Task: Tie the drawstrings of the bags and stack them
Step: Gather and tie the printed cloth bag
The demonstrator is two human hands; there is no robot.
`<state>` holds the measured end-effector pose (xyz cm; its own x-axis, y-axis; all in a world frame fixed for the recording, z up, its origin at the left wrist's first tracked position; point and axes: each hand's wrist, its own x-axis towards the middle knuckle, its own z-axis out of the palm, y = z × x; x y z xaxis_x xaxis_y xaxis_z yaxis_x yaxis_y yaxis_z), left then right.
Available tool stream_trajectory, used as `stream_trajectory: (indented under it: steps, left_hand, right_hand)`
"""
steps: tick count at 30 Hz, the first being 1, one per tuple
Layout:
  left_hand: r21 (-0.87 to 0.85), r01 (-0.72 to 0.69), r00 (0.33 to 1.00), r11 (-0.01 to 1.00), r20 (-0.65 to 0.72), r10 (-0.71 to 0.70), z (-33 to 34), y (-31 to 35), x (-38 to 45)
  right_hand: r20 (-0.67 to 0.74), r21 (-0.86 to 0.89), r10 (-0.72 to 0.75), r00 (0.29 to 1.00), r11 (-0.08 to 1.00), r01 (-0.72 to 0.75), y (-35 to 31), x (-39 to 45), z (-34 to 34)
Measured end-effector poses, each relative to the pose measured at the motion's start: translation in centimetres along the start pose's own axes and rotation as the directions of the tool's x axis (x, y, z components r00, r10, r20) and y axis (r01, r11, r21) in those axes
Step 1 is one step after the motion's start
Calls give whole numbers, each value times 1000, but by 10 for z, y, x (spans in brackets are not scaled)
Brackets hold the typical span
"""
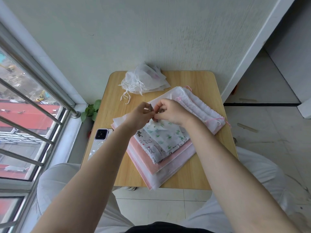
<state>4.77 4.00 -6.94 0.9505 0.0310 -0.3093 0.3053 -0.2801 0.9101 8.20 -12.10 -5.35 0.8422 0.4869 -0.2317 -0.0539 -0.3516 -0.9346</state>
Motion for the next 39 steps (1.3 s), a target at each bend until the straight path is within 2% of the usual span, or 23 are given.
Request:
stream_trajectory:
  steps: [5, 10, 15, 22, 28, 33, 39]
  left_hand:
    - [65, -33, 999, 997, -13, 34, 0, 3, -2]
    - [76, -7, 999, 997, 47, 3, 3, 2, -3]
    - [-18, 44, 993, 999, 109, -42, 1, 8, -5]
    - [-234, 170, 985, 957, 35, -166, 2, 9, -4]
    - [-364, 164, 978, 917, -62, -200, 1, 9, -7]
    - [-320, 143, 989, 937, 16, -145, 1, 7, -9]
    - [-334, 157, 973, 929, -110, -204, 5, 12, -10]
  right_hand:
    - [-5, -208, -8, 1000, 978, 7, -10, -3, -4]
    - [-37, -378, -10, 999, 926, -5, -16, -3, -3]
    - [-79, -423, -55, 995, 906, 16, -13, -6, -3]
    - [-115, -438, -115, 987, 897, 54, -9, -3, -3]
    - [-168, -420, -132, 977, 906, 51, -8, -4, -2]
    - [-200, -391, -156, 967, 918, 67, -6, -3, 1]
    - [-259, -417, -182, 949, 907, 60, -2, 0, 6]
